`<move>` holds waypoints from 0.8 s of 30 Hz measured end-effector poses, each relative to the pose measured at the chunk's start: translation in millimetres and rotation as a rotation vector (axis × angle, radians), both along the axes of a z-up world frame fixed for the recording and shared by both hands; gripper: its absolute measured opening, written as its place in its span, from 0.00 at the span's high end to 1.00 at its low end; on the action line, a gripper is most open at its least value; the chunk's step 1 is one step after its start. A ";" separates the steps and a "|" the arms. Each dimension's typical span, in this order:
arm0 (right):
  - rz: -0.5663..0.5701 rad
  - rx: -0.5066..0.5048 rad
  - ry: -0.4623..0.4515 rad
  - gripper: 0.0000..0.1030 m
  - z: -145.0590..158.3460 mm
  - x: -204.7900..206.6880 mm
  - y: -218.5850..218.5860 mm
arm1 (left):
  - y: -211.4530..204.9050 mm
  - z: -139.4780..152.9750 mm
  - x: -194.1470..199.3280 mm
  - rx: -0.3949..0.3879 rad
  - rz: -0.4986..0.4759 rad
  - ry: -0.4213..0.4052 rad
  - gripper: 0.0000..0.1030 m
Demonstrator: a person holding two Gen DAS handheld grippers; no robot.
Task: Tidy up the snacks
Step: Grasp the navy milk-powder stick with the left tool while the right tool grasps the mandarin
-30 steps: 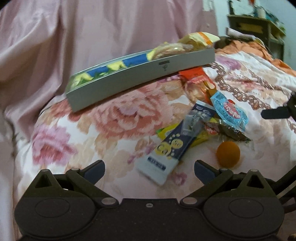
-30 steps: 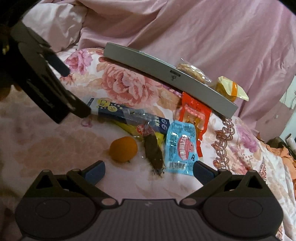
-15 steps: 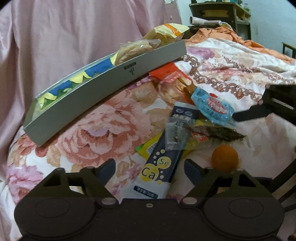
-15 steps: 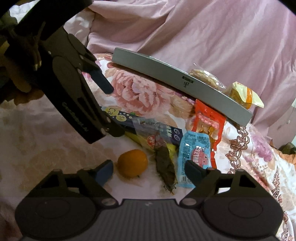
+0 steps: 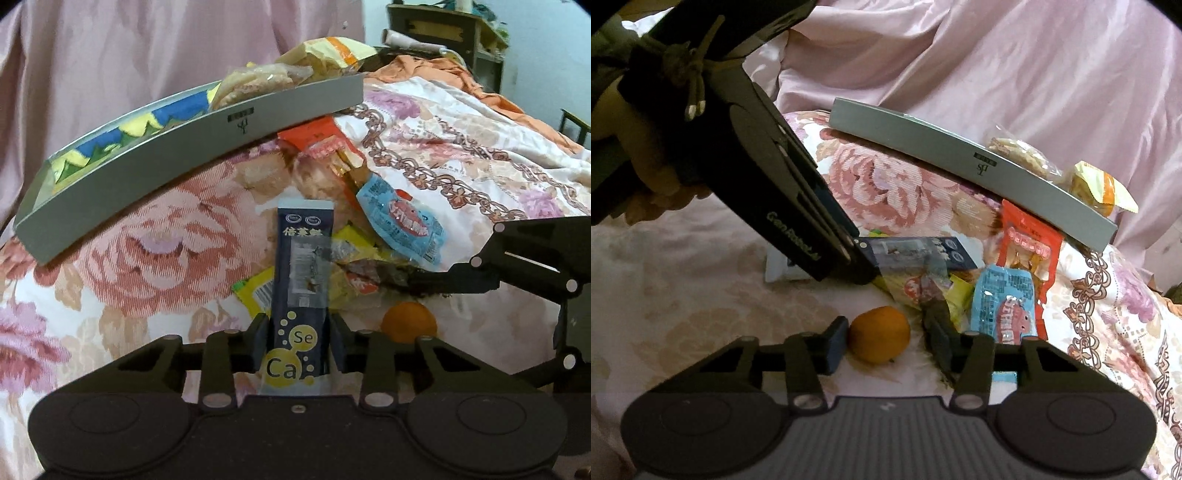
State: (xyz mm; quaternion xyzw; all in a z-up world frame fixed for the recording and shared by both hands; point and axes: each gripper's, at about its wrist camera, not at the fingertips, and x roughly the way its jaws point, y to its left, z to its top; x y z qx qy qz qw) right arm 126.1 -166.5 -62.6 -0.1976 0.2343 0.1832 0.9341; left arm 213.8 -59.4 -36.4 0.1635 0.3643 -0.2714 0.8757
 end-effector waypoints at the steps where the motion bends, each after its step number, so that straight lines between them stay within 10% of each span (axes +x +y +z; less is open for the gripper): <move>1: 0.001 0.002 0.001 0.51 0.0 0.6 -0.4 | 0.4 0.4 -1.0 -0.003 0.016 0.008 0.64; 24: 0.061 0.058 0.097 0.63 8.8 -20.0 5.1 | 49.6 -2.5 -92.8 -0.226 0.477 0.175 0.65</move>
